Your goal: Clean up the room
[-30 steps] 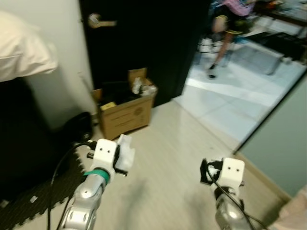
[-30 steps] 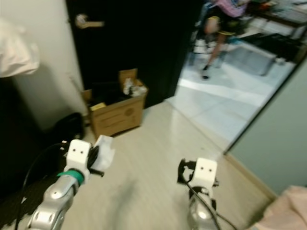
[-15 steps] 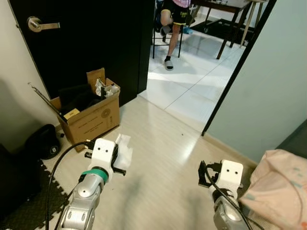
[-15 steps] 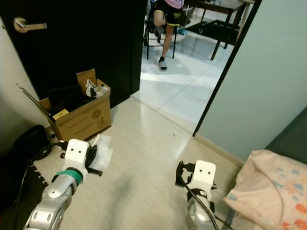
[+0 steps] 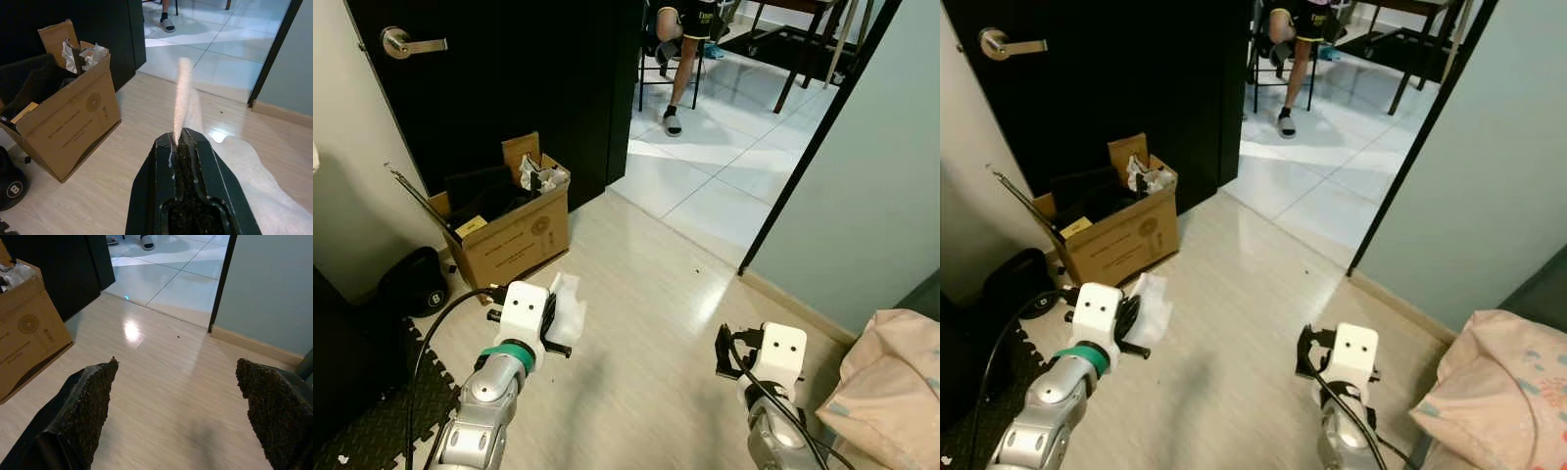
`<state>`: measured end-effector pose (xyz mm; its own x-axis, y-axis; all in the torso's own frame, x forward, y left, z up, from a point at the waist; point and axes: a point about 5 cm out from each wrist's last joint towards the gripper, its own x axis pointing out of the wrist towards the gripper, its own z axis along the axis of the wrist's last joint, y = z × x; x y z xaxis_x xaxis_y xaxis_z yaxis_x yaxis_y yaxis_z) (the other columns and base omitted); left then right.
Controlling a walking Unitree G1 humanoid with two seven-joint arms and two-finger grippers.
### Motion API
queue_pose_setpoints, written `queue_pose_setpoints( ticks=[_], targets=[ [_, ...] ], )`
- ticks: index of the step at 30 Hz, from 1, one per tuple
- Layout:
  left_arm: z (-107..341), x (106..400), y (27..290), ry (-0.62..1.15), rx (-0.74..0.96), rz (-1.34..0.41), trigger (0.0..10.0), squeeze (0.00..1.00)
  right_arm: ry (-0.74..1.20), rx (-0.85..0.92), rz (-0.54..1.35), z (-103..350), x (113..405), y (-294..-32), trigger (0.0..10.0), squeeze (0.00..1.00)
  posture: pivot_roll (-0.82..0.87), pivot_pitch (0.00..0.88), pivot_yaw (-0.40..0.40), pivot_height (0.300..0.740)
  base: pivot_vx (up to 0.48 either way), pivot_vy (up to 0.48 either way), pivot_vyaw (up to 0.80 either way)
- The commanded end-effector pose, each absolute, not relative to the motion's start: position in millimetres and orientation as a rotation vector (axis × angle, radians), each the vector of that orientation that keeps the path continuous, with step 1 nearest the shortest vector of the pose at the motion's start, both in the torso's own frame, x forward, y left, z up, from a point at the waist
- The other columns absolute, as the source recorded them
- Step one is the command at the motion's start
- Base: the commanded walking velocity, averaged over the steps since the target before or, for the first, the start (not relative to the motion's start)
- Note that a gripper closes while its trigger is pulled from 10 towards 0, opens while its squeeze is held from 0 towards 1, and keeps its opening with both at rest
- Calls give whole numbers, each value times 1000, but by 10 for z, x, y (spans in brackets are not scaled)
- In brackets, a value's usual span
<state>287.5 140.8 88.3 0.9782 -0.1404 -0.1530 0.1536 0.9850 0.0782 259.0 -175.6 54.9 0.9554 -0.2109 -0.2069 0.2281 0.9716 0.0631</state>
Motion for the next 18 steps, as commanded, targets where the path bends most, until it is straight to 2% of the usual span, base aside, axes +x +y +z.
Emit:
queue_pose_setpoints(
  ticks=[1, 16, 18],
  targets=[
    [865, 2850, 1396, 155, 72, -157, 10000, 0, 225, 86, -233, 498, 2553, -1770, 10000, 0, 79, 0, 44, 740, 0, 0, 0],
    [870, 2834, 1375, 152, 61, -174, 10000, 0, 229, 83, -232, 493, 2539, -1771, 10000, 0, 78, 0, 43, 740, 0, 0, 0],
    [875, 2837, 1377, 150, 59, -175, 10000, 0, 230, 83, -231, 492, 2539, -1771, 10000, 0, 78, 0, 43, 740, 259, 0, 0]
  ],
)
